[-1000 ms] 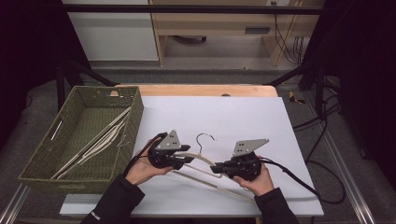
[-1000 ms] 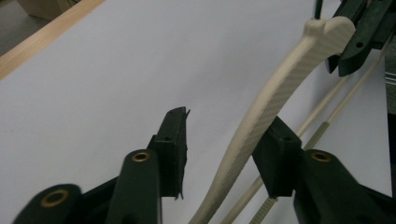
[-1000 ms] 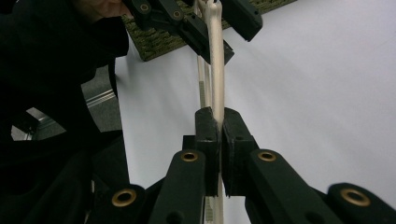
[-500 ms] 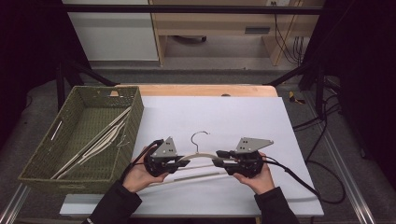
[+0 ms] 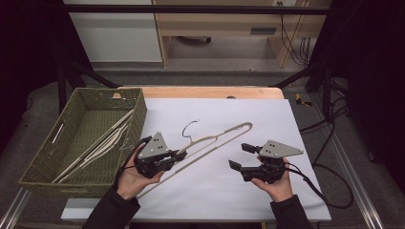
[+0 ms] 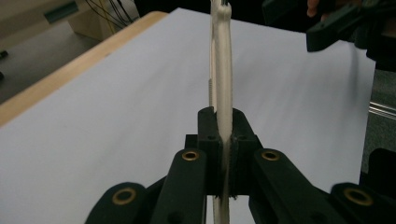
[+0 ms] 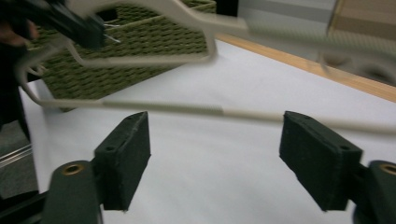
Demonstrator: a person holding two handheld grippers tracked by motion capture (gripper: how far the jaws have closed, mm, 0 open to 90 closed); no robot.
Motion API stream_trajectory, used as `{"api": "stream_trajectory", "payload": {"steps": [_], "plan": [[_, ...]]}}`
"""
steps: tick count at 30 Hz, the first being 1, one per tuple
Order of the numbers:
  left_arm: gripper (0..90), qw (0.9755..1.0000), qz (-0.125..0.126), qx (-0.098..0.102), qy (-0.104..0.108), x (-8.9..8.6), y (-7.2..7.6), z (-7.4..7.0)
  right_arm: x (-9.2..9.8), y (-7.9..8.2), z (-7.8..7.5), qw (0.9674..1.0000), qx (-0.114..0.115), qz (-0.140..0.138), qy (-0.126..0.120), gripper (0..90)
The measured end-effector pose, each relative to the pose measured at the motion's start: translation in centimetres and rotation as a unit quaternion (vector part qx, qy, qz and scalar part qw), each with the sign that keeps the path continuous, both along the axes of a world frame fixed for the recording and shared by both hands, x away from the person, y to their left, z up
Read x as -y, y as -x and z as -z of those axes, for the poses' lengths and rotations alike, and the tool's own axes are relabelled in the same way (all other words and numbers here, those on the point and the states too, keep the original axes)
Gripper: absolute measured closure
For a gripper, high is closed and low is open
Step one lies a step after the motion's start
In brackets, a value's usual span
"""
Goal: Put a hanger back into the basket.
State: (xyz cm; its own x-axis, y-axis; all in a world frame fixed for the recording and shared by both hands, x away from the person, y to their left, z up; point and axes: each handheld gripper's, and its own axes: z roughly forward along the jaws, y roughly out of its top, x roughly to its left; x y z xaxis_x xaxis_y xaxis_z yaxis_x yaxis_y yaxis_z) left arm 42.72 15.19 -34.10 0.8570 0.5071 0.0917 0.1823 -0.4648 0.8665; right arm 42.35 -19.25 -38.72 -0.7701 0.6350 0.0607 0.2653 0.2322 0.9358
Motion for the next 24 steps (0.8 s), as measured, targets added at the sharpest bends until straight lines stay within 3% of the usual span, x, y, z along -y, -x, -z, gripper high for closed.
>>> {"api": "stream_trajectory", "payload": {"steps": [7,14,18,24], "plan": [[86.0,0.9993,-0.02,0.031,0.006,-2.2,-0.1,-4.2,1.5,0.0,0.8,0.9992,-0.008,0.04,0.002,15.0],[86.0,0.9974,-0.052,0.045,0.02,-6.5,-1.0,-7.8,2.3,-0.1,1.4,0.9976,-0.018,0.067,0.004,8.6],[86.0,0.9947,-0.083,0.06,0.013,-9.2,-1.5,-9.1,2.6,-0.1,1.5,0.9969,-0.02,0.076,0.009,6.8],[86.0,0.9896,-0.121,0.078,0.001,-13.2,-2.2,-9.5,2.7,-0.1,1.6,0.9964,-0.022,0.081,0.007,6.7]]}}
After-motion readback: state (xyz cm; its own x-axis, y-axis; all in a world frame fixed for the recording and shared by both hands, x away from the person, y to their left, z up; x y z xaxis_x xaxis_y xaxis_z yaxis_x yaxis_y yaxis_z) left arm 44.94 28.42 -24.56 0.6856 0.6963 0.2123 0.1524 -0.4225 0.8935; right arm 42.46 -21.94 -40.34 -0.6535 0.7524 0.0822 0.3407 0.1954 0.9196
